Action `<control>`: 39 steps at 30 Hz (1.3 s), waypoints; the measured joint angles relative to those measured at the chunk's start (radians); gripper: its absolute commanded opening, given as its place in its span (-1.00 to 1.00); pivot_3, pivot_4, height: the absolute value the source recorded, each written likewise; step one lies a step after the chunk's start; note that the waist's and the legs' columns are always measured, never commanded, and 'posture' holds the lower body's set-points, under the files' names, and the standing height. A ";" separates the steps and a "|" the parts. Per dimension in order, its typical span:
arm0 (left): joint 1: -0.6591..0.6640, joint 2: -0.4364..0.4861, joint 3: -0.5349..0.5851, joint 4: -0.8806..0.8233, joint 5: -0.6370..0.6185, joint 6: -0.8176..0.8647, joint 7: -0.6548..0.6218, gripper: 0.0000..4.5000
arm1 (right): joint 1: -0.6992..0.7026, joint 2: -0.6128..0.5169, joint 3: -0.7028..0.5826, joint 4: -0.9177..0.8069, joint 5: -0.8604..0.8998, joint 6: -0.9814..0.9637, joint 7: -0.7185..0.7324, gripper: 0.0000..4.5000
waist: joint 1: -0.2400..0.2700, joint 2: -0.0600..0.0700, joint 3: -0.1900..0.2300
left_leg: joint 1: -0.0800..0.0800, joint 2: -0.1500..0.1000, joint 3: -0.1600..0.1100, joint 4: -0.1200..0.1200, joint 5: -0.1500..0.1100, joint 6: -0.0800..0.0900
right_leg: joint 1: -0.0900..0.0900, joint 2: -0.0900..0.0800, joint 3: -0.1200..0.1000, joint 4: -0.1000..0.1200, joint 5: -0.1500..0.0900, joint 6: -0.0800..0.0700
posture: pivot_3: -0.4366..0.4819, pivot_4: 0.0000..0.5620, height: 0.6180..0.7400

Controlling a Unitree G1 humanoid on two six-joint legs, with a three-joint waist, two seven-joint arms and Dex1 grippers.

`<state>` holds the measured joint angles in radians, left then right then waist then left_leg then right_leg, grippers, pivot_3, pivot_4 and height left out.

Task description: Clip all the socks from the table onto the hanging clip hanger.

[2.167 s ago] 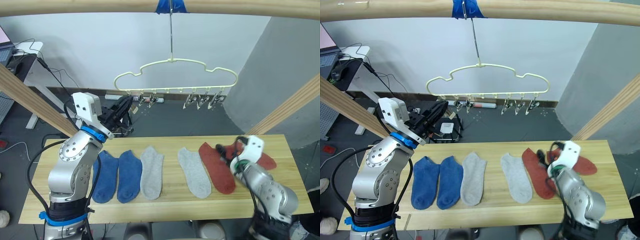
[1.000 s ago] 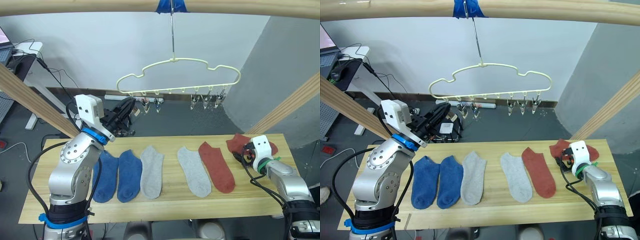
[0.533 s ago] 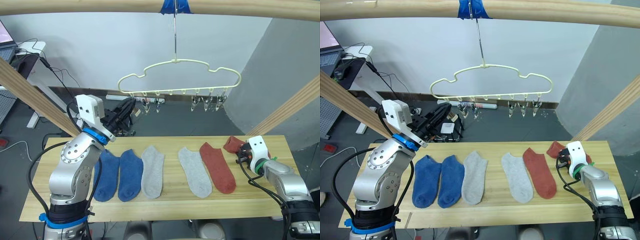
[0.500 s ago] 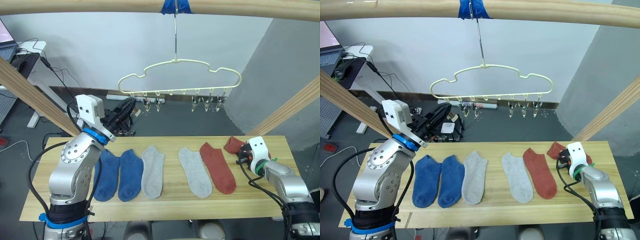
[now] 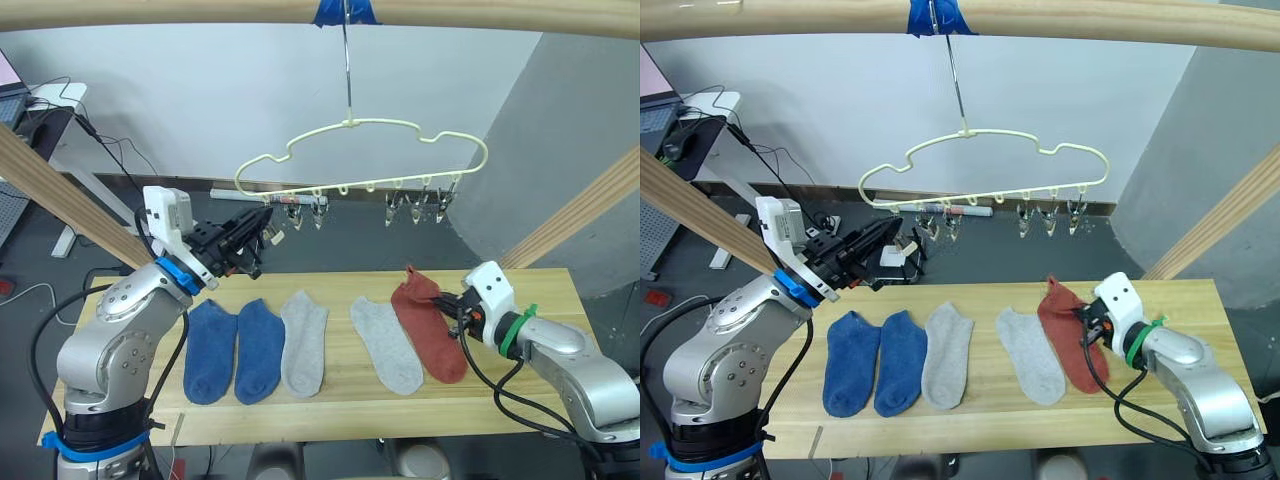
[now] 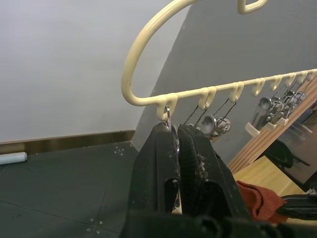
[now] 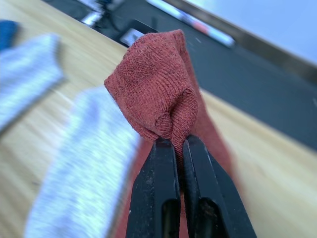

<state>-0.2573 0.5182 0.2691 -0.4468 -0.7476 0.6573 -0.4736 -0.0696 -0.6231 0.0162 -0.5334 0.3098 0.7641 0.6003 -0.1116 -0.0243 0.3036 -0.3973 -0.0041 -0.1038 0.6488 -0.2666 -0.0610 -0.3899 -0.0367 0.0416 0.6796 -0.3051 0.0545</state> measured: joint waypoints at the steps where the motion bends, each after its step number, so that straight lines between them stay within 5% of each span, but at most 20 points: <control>1: -0.006 0.000 0.001 0.000 -0.003 0.007 0.005 -1.00 | -0.008 -0.004 0.013 -0.021 0.007 0.000 0.012 -0.99 | 0.000 -0.001 0.001 | 0.000 0.000 0.000 0.000 0.000 0.000 | 0.000 0.000 0.000 0.000 0.000 0.000 | -0.51 0.16 1.00; 10: -0.035 -0.008 0.011 -0.001 -0.088 0.077 0.067 -1.00 | -0.198 0.142 0.248 -0.062 -0.004 0.008 -0.016 -0.99 | -0.001 -0.004 0.007 | -0.001 0.002 -0.002 0.000 0.000 0.000 | -0.002 0.000 0.000 0.000 0.000 0.000 | -0.51 0.17 1.00; 19: -0.034 -0.027 0.038 -0.021 -0.221 0.143 0.167 -1.00 | -0.294 0.299 0.378 0.089 -0.132 -0.103 -0.103 -0.99 | 0.001 -0.004 0.007 | -0.003 0.003 -0.003 0.000 0.000 0.000 | -0.005 -0.001 0.000 0.001 0.000 0.000 | -0.46 0.17 1.00; 39: -0.028 -0.028 0.040 -0.021 -0.274 0.145 0.204 -1.00 | -0.304 0.441 0.400 0.145 -0.211 -0.202 -0.150 -0.99 | 0.000 -0.004 0.007 | -0.003 0.004 -0.003 -0.001 0.000 0.000 | -0.006 -0.001 0.002 0.001 0.000 0.000 | -0.46 0.17 1.00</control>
<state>-0.2849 0.4899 0.3095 -0.4678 -1.0212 0.8025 -0.2696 -0.3733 -0.1820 0.4160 -0.3884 0.0988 0.5625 0.4498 -0.1118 -0.0278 0.3105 -0.3999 -0.0003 -0.1067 0.6478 -0.2665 -0.0612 -0.3956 -0.0378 0.0431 0.6806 -0.3051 0.0544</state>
